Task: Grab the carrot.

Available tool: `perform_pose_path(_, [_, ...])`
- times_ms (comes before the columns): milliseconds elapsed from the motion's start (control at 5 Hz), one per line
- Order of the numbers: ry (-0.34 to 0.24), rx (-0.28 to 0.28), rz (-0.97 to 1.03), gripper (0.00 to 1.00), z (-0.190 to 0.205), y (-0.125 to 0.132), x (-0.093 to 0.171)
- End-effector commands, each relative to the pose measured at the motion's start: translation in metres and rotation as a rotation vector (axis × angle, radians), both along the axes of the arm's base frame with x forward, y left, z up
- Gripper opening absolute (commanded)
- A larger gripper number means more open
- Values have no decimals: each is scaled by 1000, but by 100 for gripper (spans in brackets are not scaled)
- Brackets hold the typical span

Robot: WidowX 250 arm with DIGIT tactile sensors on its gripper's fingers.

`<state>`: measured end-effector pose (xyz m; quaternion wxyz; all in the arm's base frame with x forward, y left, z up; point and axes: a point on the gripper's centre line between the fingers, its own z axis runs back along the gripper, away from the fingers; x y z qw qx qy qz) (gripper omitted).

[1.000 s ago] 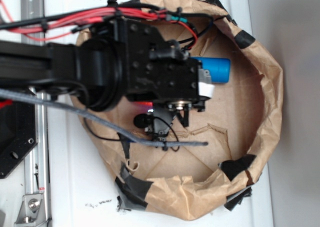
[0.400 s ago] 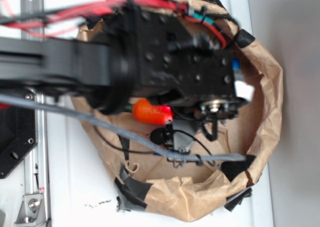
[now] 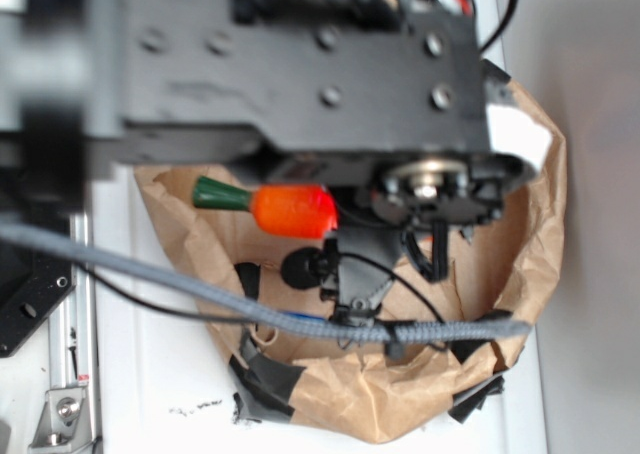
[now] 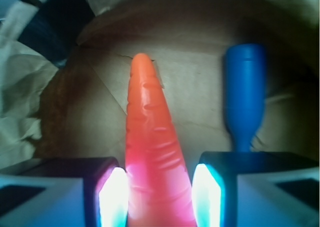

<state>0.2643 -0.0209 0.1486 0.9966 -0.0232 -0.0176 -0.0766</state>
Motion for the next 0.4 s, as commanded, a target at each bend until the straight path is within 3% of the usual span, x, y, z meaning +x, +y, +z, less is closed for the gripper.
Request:
perform_pose_path(0, [-167, 85, 208, 0, 22, 3, 18])
perform_pose_path(200, [-172, 107, 202, 0, 16, 2, 24])
